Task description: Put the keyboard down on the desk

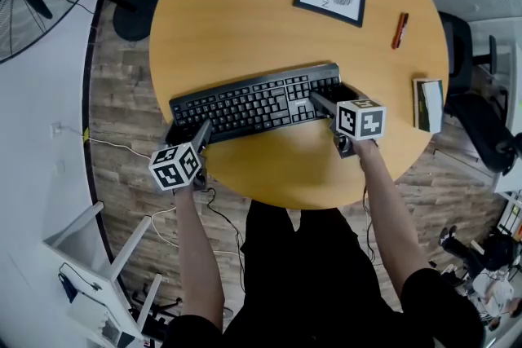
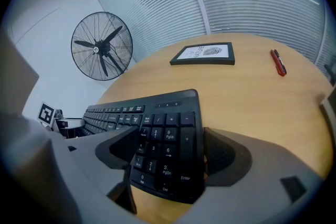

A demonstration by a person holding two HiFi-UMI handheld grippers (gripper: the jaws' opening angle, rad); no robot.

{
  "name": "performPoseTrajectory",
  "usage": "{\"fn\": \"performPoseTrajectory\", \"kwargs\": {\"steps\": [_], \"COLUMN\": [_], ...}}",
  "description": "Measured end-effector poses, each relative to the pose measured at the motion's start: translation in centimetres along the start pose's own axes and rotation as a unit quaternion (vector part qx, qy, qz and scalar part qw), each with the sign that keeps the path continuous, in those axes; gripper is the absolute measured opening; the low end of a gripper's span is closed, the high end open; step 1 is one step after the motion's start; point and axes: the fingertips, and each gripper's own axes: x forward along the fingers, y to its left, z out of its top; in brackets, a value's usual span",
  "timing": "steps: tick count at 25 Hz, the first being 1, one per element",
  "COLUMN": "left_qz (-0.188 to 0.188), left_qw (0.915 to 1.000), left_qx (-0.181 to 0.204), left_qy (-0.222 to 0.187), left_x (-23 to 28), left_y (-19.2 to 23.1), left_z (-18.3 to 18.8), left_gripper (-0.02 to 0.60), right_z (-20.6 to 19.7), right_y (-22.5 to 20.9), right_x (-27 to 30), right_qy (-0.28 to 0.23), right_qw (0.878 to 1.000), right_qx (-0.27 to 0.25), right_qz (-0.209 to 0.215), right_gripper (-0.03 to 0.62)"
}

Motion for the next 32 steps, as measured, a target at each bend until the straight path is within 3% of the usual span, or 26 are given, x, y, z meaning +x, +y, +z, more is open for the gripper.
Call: {"fn": "performPoseTrajectory", "kwargs": {"steps": [19, 32], "left_qz": [0.017, 0.052], "left_qw": [0.9998, 0.9985], "left_qx": [0.012, 0.011], "left_qy": [-0.003, -0.016], "left_x": [0.2, -1.1], "left_y": [0.2, 0.0], "left_z": [-0.2, 0.0], "left_gripper": [0.399, 0.399], "right_z": [-0.1, 0.9], "right_y": [-0.2, -0.1], "right_x": [0.3, -0.4], "right_qy": [-0.005, -0.011], "right_qw": [1.000, 0.999], "right_qx": [-0.010, -0.036], "right_qz": [-0.004, -0.007], "right_gripper": [0.383, 0.380]}}
